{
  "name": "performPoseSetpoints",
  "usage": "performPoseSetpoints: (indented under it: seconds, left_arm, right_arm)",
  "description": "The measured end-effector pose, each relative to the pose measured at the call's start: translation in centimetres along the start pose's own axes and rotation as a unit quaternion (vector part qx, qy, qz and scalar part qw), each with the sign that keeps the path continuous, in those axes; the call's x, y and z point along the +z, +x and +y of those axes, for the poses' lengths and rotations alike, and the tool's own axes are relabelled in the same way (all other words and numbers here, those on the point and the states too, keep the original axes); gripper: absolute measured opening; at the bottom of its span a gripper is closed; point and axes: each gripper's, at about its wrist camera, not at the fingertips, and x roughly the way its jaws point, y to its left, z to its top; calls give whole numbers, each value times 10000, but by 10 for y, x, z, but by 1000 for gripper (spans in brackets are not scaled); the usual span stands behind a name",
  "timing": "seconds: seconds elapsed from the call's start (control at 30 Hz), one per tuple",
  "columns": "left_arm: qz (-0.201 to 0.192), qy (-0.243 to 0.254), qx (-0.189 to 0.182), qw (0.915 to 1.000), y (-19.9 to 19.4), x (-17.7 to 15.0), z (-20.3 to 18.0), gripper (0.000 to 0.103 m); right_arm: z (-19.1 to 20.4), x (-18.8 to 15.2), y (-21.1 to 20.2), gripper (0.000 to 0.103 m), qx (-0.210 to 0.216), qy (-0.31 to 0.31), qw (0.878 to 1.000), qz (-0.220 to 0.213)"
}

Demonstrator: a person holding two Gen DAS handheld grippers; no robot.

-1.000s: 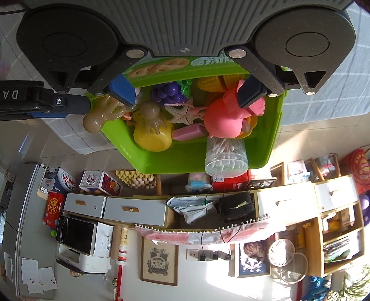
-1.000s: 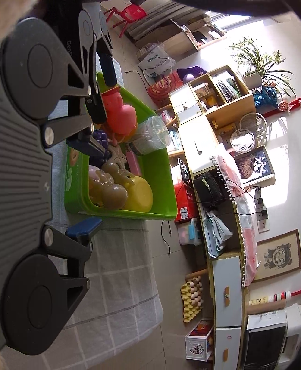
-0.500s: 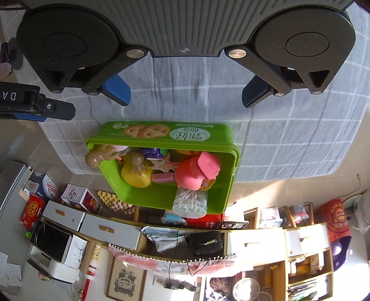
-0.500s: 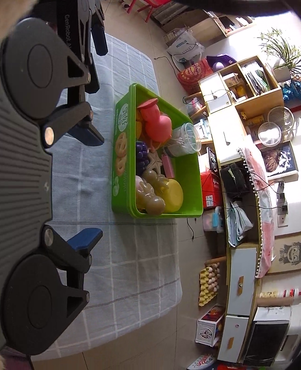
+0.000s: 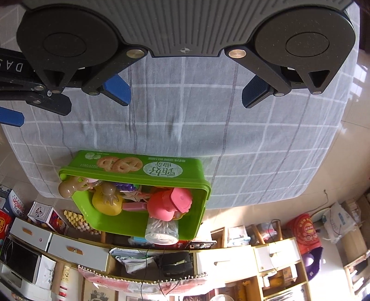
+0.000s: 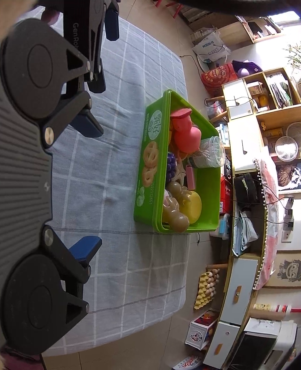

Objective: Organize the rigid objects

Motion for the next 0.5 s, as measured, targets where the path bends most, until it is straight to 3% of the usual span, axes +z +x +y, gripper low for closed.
performPoseSetpoints:
  seconds: [0.17, 0.37, 0.5]
  left_arm:
    - [-160, -95, 26, 9998, -9, 2, 0, 98]
    - [72, -161, -43, 9998, -4, 2, -1, 98]
    - [11, -189, 69, 9998, -6, 2, -2, 98]
  right_arm:
    - [-5, 2, -4, 71, 43, 222, 9997, -9]
    - [-5, 5, -4, 71, -23, 270, 9996, 5]
    - [-3, 6, -5, 71, -103, 228, 9997, -40]
